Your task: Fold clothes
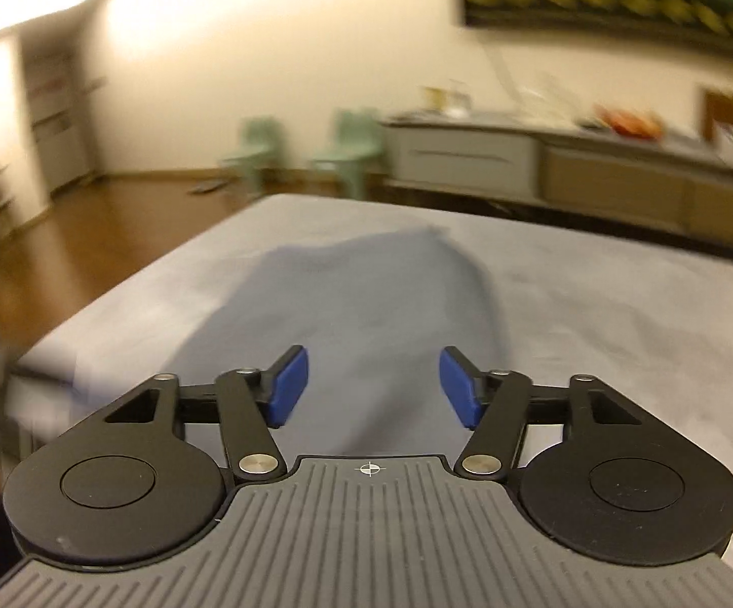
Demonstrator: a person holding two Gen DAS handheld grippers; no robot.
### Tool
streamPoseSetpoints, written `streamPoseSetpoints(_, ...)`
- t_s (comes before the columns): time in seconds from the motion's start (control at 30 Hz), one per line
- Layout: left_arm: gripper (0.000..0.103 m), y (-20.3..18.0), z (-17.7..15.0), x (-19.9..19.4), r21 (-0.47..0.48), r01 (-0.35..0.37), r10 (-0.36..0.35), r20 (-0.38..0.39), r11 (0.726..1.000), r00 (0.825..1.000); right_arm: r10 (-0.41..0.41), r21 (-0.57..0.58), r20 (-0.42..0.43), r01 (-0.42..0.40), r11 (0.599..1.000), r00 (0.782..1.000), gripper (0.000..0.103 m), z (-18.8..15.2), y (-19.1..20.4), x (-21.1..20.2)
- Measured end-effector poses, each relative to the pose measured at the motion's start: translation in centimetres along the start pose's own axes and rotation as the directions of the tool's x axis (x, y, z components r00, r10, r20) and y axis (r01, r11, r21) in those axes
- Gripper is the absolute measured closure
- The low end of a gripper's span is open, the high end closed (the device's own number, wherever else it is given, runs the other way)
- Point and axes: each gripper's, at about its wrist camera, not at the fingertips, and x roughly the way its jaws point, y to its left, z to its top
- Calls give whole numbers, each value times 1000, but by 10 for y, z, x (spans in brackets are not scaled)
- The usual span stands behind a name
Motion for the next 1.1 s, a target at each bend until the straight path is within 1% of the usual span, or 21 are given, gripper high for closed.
streamPoseSetpoints(0.07,33,20,25,14,-50,-33,35,29,998,999,28,-74,4,-27,997,1000,40,-15,24,-6)
streamPoseSetpoints(0.17,35,51,65,46,-128,-72,79,52,989,996,35,-180,-18,-38,983,999,40,-39,44,16)
streamPoseSetpoints(0.2,36,61,78,57,-154,-84,94,59,985,994,25,-223,-40,-33,974,999,44,-45,47,26)
streamPoseSetpoints(0.27,41,62,95,88,-134,-138,138,-9,981,990,-30,-292,-128,-9,956,991,44,-51,30,46)
streamPoseSetpoints(0.3,45,56,100,101,-108,-156,152,-40,982,988,-22,-285,-158,-24,958,987,39,-46,6,49)
streamPoseSetpoints(0.33,45,49,97,103,-81,-146,143,-40,986,989,-22,-278,-187,-31,960,982,35,-40,-18,52)
streamPoseSetpoints(0.4,40,34,84,96,-39,-97,96,-11,995,995,-164,-272,-210,104,957,964,34,-16,-75,53)
streamPoseSetpoints(0.43,38,27,78,97,-37,-71,71,-4,997,997,-249,-272,-212,188,944,945,35,-6,-101,53)
streamPoseSetpoints(0.47,38,23,72,103,-45,-52,52,-15,998,999,-318,-247,-237,260,934,918,37,3,-131,53)
streamPoseSetpoints(0.5,38,20,66,112,-54,-42,40,-33,998,999,-339,-191,-259,296,936,904,44,9,-156,48)
streamPoseSetpoints(0.53,38,17,60,121,-63,-38,35,-51,997,998,-321,-110,-258,303,947,911,47,13,-173,37)
streamPoseSetpoints(0.57,38,14,54,129,-71,-36,31,-71,997,997,-284,0,-243,293,956,927,47,9,-186,24)
streamPoseSetpoints(0.63,38,7,48,138,-82,-30,22,-87,996,996,-215,216,-202,258,942,955,45,2,-212,-2)
streamPoseSetpoints(0.7,41,-2,46,134,-102,-6,0,-63,995,998,-156,417,-146,204,886,977,44,-6,-238,-28)
streamPoseSetpoints(0.83,39,-22,46,125,-136,53,-53,-2,989,999,-54,606,-52,74,792,997,42,-28,-259,-42)
streamPoseSetpoints(0.87,39,-33,54,127,-128,70,-67,29,989,997,-36,631,-34,50,774,999,41,-27,-264,-39)
streamPoseSetpoints(0.93,39,-57,66,136,-69,73,-68,69,995,995,-39,637,-17,41,770,999,40,-16,-266,-20)
streamPoseSetpoints(1.0,38,-80,73,154,14,55,-56,69,998,996,-70,581,-10,62,811,998,42,-1,-262,1)
streamPoseSetpoints(1.03,38,-92,76,163,55,46,-50,69,997,996,-65,521,-18,65,851,998,52,5,-257,14)
streamPoseSetpoints(1.07,39,-95,75,179,61,25,-26,23,998,999,-62,456,-30,69,887,998,57,11,-252,27)
streamPoseSetpoints(1.1,49,-93,71,200,45,-4,7,-54,999,999,-64,374,-67,84,924,996,63,16,-245,39)
